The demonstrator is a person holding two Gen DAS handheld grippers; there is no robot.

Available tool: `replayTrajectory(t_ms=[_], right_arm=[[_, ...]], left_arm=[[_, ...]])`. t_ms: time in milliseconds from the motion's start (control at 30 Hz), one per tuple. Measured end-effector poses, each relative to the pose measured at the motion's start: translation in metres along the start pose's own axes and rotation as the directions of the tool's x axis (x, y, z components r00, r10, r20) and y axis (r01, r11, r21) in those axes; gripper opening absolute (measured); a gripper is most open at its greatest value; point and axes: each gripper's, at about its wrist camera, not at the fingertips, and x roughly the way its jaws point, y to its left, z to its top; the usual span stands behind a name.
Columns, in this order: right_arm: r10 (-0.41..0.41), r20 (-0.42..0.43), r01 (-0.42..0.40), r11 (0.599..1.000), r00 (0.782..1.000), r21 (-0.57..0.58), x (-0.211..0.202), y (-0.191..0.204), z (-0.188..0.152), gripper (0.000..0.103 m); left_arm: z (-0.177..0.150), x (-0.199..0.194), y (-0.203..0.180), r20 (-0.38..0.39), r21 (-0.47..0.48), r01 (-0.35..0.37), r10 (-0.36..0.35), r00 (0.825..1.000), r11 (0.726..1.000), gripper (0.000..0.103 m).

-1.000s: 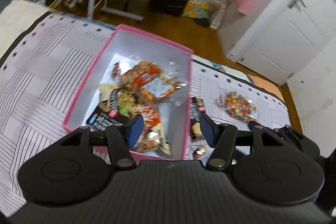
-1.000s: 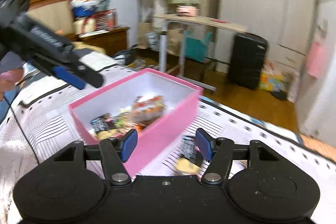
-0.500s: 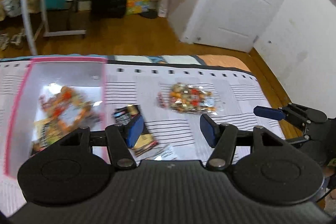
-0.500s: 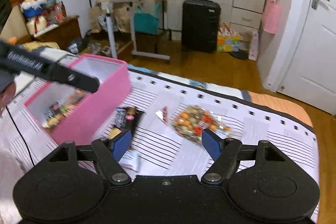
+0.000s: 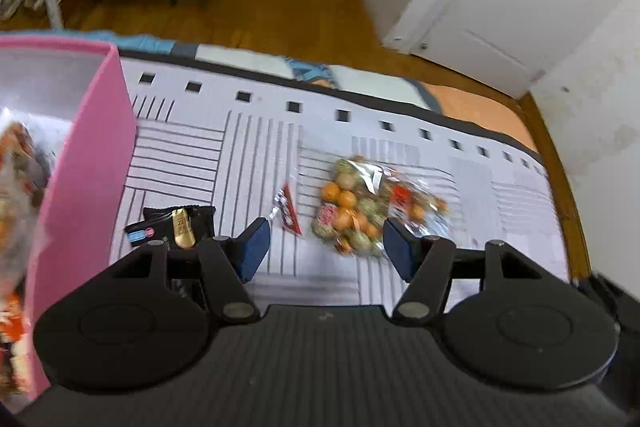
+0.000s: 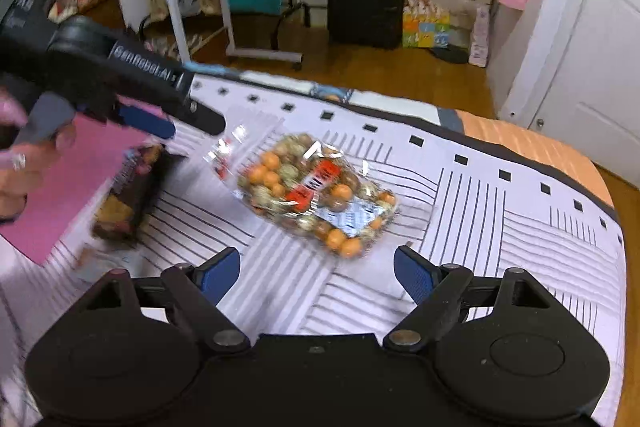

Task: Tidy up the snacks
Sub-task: 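Grasp the second clear bag of coated nuts with the left tool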

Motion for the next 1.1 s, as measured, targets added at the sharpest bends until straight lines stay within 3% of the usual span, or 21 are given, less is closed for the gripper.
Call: replayTrajectory(t_ms=[100, 233, 367, 600, 733, 867, 967, 1100], right_arm=[[-0.004, 0.007, 0.005, 0.994, 1.0, -0.113, 0.015, -0.006, 0.006, 0.089], [0.061, -0.037, -0.068, 0.972, 0.997, -0.226, 0.035, -0.011, 0.019, 0.09], [0.06, -0.065, -0.077, 0.947, 0.996, -0.312, 0.05, -0.01, 0.02, 0.091], [0.052, -0.094, -0.086, 0.906, 0.994, -0.414, 0.063, -0.013, 0.021, 0.091], [0.076, -0.118, -0.121, 0.891, 0.99, -0.438, 0.077, -0.017, 0.03, 0.102], [0.108, -0.177, -0.179, 0.872, 0.978, -0.455, 0.102, -0.018, 0.036, 0.103], [0.163, -0.2, -0.23, 0.895, 0.966, -0.382, 0.109, -0.026, 0.043, 0.102], [0.141, -0.148, -0.18, 0.935, 0.979, -0.305, 0.102, -0.023, 0.032, 0.101]], left_arm=[[0.005, 0.023, 0.003, -0.024, -0.018, -0.04, 0.04, 0.999, 0.999, 0.061], [-0.002, 0.04, 0.01, -0.095, -0.093, 0.026, -0.035, 0.995, 0.995, 0.061], [-0.011, 0.055, 0.001, -0.155, -0.1, 0.086, -0.101, 0.983, 0.991, 0.06], [-0.025, 0.074, -0.008, -0.161, -0.121, 0.157, -0.176, 0.971, 0.98, 0.057], [-0.031, 0.078, -0.007, -0.116, -0.159, 0.158, -0.178, 0.977, 0.974, 0.051], [-0.034, 0.082, -0.002, -0.101, -0.211, 0.172, -0.197, 0.975, 0.962, 0.046], [-0.032, 0.083, -0.001, -0.097, -0.207, 0.179, -0.202, 0.975, 0.962, 0.045], [-0.031, 0.085, 0.001, -0.096, -0.21, 0.198, -0.222, 0.97, 0.958, 0.045]])
